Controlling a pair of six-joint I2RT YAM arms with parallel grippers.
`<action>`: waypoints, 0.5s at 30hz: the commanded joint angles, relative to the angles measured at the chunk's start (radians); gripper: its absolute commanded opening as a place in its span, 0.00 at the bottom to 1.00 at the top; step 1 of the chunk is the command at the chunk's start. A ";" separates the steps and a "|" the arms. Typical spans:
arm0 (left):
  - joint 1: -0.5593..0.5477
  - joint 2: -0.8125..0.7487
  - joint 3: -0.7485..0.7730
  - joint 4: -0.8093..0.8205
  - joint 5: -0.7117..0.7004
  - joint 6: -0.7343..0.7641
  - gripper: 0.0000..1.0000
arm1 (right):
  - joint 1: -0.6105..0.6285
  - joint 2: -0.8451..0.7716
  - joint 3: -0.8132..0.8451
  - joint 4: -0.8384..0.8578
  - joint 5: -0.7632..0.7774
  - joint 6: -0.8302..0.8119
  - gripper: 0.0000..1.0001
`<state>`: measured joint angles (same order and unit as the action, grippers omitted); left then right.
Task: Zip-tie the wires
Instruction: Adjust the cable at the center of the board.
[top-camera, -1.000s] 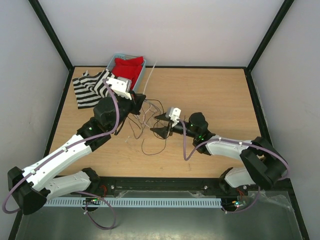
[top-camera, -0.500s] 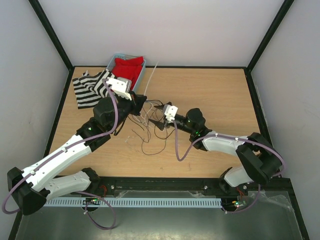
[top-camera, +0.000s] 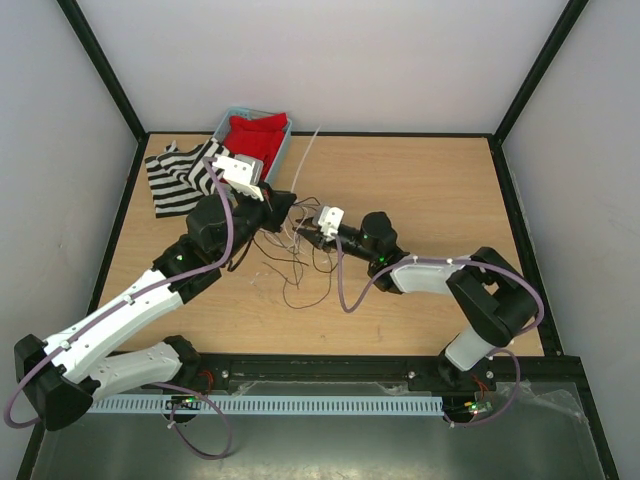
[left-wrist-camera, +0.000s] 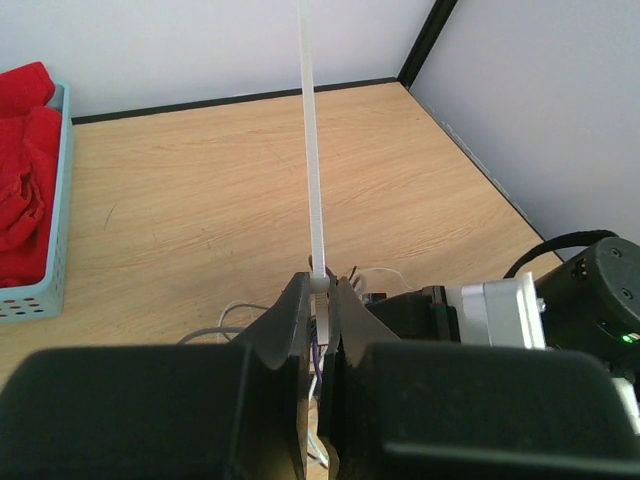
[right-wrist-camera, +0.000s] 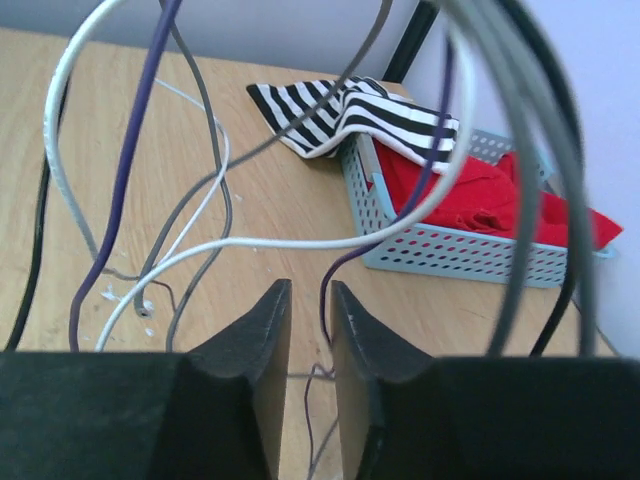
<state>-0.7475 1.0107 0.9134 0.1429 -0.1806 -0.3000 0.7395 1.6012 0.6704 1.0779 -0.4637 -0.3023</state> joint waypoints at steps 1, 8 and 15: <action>0.010 -0.031 0.010 0.017 -0.040 0.022 0.00 | 0.004 -0.043 -0.013 0.080 -0.011 0.032 0.23; 0.053 -0.071 0.011 -0.026 -0.077 0.045 0.00 | 0.003 -0.224 -0.125 -0.118 0.019 0.051 0.00; 0.064 -0.052 0.017 -0.032 -0.068 0.045 0.00 | 0.002 -0.395 -0.153 -0.364 0.074 0.090 0.00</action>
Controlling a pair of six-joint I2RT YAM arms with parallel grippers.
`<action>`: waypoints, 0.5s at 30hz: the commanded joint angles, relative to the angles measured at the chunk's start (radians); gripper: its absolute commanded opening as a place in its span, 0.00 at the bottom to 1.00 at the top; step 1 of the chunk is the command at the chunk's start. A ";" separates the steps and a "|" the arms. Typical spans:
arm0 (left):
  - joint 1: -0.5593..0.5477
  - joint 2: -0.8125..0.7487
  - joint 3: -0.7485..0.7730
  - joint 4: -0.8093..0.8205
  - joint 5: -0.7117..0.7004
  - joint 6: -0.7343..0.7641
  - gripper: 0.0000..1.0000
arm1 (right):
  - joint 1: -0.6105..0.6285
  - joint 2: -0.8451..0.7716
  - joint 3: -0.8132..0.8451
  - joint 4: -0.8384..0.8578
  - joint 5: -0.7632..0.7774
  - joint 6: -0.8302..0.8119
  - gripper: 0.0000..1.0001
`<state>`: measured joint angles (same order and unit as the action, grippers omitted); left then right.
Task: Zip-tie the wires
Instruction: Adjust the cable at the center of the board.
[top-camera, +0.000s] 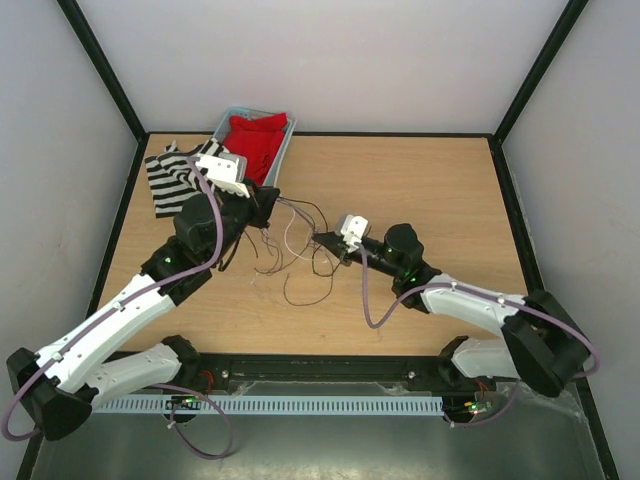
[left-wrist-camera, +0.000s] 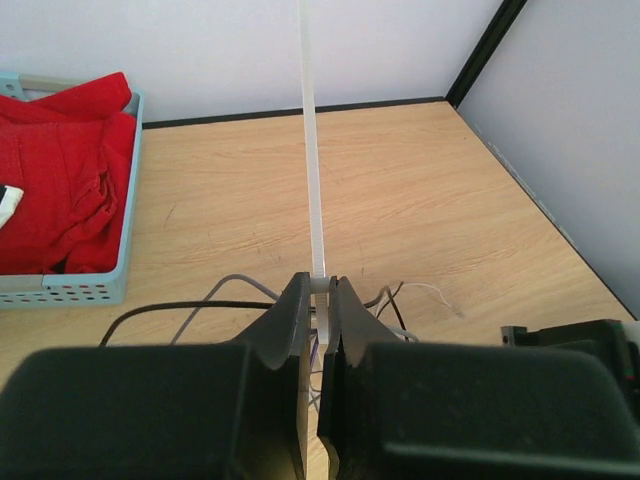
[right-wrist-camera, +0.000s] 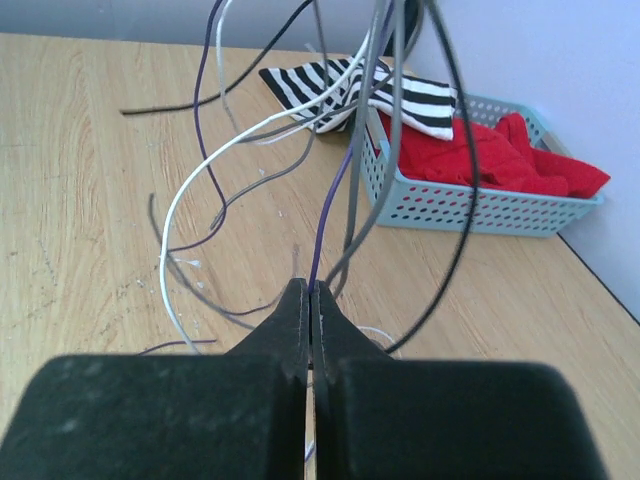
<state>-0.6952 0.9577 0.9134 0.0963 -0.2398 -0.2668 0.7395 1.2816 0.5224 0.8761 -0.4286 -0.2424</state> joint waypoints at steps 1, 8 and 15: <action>0.014 0.004 0.018 0.014 -0.005 0.010 0.00 | 0.002 -0.096 -0.005 -0.194 0.052 0.028 0.00; 0.024 0.009 0.018 0.010 -0.011 0.011 0.00 | -0.036 -0.232 -0.041 -0.348 0.082 0.034 0.00; 0.028 0.013 0.018 0.007 -0.016 0.016 0.00 | -0.132 -0.282 -0.054 -0.433 0.073 0.060 0.00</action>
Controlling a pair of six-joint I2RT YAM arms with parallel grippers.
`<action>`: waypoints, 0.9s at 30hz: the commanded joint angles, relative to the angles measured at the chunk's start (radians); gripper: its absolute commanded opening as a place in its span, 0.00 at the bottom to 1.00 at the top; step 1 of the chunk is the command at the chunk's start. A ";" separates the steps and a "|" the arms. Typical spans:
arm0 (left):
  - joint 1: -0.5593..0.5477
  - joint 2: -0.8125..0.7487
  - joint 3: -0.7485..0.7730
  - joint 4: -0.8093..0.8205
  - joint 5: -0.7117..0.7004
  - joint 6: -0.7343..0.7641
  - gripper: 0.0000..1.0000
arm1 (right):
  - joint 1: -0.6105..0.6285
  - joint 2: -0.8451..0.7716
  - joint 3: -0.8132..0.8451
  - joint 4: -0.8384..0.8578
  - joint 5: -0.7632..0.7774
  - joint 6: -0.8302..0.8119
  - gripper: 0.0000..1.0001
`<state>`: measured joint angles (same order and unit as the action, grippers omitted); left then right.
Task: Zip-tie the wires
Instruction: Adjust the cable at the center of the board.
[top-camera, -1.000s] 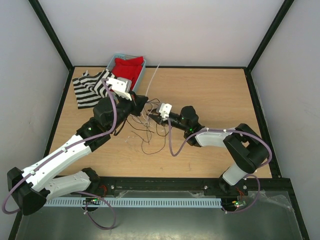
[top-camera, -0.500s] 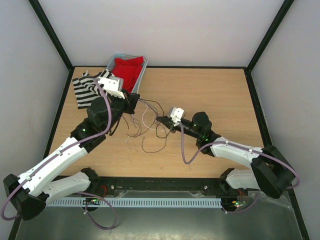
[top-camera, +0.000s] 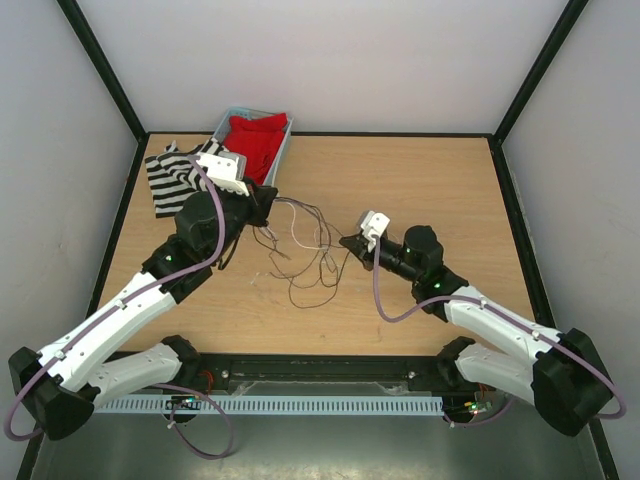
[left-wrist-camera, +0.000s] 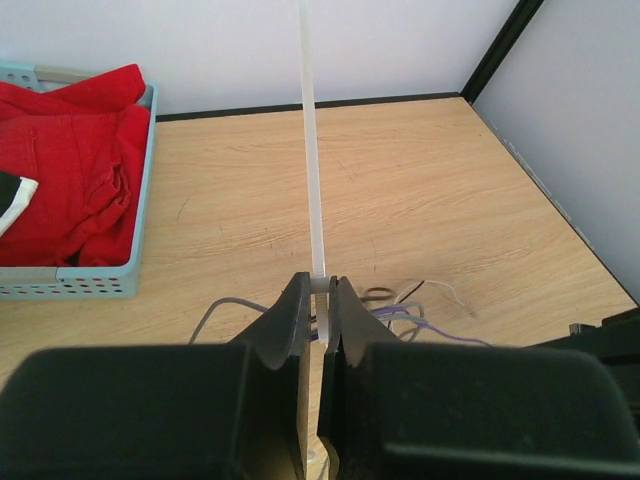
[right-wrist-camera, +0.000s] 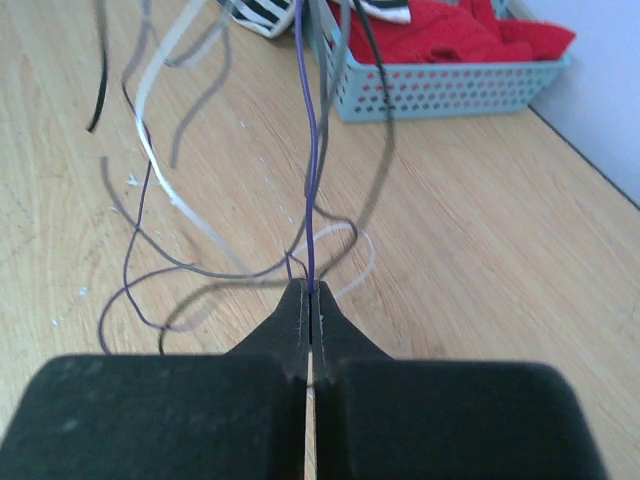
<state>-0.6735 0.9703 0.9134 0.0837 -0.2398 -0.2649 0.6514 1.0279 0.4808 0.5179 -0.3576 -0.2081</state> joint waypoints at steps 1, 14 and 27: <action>0.008 0.001 0.018 0.019 -0.017 0.015 0.00 | -0.054 -0.033 -0.014 -0.085 0.008 0.026 0.00; 0.018 0.001 0.016 0.016 -0.027 0.018 0.00 | -0.102 -0.062 -0.043 -0.132 0.117 0.044 0.00; 0.031 -0.002 0.007 0.016 -0.026 0.007 0.00 | -0.141 -0.076 -0.069 -0.184 0.319 0.121 0.00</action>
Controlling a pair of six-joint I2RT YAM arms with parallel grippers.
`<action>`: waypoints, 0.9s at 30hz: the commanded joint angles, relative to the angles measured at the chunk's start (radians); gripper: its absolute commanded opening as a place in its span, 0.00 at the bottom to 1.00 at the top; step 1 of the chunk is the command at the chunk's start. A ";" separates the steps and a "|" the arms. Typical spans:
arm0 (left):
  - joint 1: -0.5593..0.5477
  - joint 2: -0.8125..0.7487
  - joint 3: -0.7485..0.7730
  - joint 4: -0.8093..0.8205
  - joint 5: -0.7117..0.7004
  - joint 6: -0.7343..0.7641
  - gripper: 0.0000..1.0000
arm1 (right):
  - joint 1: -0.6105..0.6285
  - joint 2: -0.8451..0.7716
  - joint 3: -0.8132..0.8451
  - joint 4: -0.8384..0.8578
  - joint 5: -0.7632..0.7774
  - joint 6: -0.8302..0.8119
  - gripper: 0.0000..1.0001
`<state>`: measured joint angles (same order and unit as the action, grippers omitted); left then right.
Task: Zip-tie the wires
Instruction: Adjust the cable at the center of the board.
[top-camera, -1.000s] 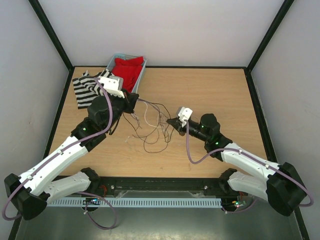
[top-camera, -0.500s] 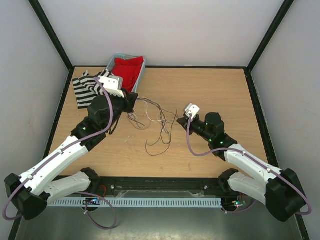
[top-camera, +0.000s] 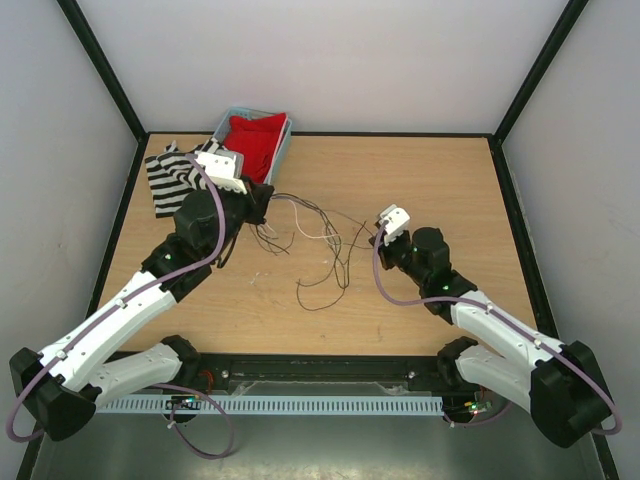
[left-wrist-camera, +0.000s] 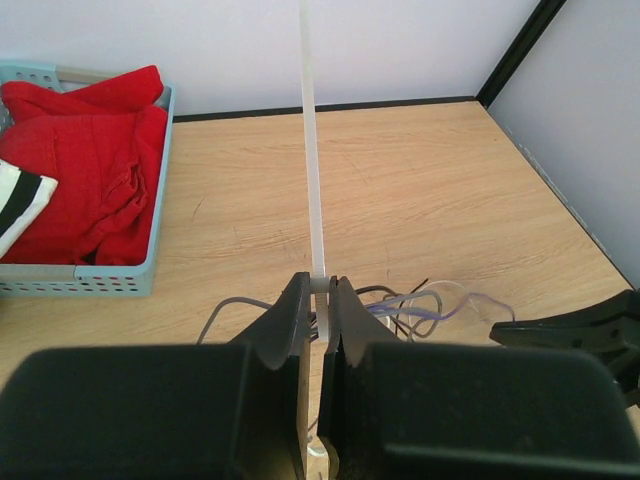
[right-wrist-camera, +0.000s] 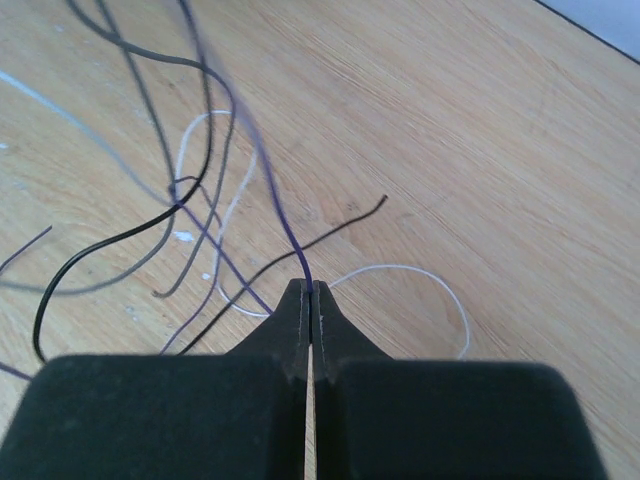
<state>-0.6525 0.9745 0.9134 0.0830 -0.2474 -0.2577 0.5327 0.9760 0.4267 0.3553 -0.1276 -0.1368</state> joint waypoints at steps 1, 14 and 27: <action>0.011 -0.007 0.007 0.017 -0.018 0.000 0.00 | -0.032 -0.026 -0.017 -0.024 0.093 0.054 0.00; 0.018 -0.007 0.005 0.017 -0.014 -0.007 0.00 | -0.077 -0.029 -0.031 -0.050 0.138 0.094 0.00; 0.019 -0.003 0.005 0.018 -0.005 -0.011 0.00 | -0.096 -0.023 -0.028 -0.044 0.078 0.107 0.00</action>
<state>-0.6430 0.9745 0.9134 0.0830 -0.2466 -0.2600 0.4442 0.9596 0.4046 0.3065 0.0093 -0.0250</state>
